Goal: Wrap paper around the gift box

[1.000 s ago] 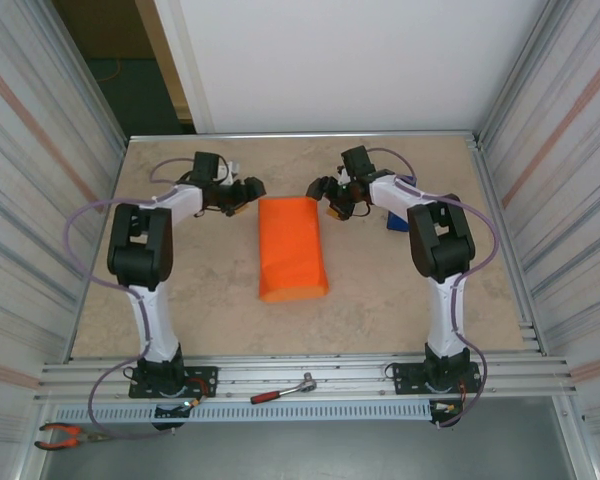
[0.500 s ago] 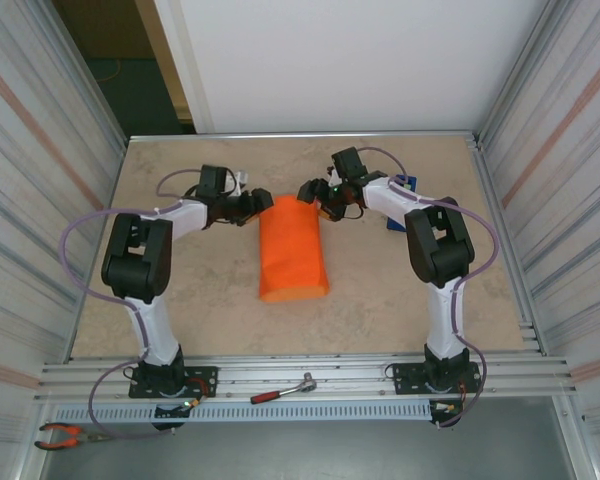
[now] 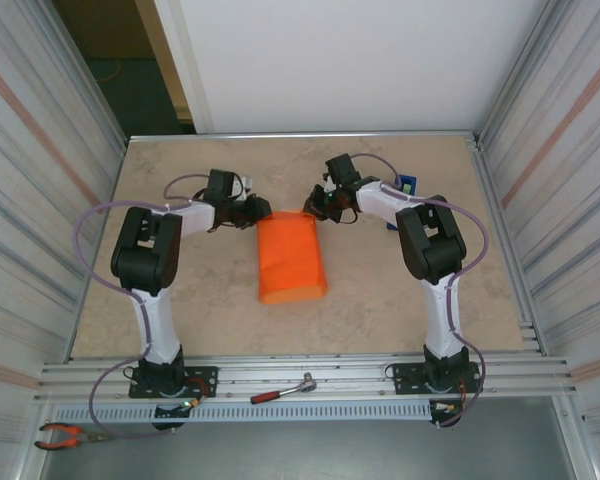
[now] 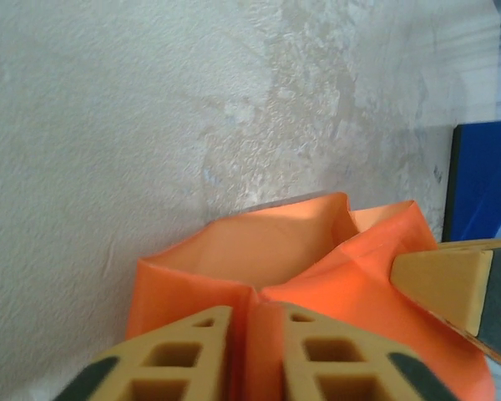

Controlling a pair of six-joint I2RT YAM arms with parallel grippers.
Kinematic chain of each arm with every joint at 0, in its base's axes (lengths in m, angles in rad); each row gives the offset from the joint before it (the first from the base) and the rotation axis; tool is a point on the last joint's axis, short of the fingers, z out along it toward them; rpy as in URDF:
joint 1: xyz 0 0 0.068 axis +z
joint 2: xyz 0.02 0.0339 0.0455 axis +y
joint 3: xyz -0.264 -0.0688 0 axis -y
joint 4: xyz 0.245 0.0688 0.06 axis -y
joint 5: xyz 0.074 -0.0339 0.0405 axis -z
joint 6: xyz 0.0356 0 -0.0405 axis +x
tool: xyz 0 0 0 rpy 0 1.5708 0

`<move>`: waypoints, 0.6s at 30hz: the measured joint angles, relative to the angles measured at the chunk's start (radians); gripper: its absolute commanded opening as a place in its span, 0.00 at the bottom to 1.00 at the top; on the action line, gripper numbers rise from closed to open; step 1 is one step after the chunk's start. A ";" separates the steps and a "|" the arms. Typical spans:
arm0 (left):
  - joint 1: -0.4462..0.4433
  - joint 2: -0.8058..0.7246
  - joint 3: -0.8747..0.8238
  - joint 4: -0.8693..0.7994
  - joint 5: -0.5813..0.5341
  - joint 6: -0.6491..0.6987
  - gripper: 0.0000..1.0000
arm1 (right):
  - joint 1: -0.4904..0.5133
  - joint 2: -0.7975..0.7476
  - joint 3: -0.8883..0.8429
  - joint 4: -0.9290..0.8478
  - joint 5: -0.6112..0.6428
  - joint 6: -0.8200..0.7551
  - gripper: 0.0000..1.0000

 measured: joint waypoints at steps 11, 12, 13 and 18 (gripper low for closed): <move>-0.012 0.036 0.057 -0.025 -0.028 0.018 0.29 | -0.013 0.000 0.000 0.009 0.000 0.016 0.49; -0.012 0.036 0.061 -0.031 -0.031 0.025 0.36 | -0.016 0.000 0.000 0.011 0.000 0.020 0.55; -0.011 0.036 0.068 -0.036 -0.032 0.031 0.45 | -0.020 0.000 0.000 0.012 0.001 0.021 0.62; 0.013 0.027 0.100 -0.060 -0.034 0.058 0.68 | -0.047 -0.057 -0.036 -0.009 0.038 0.011 0.95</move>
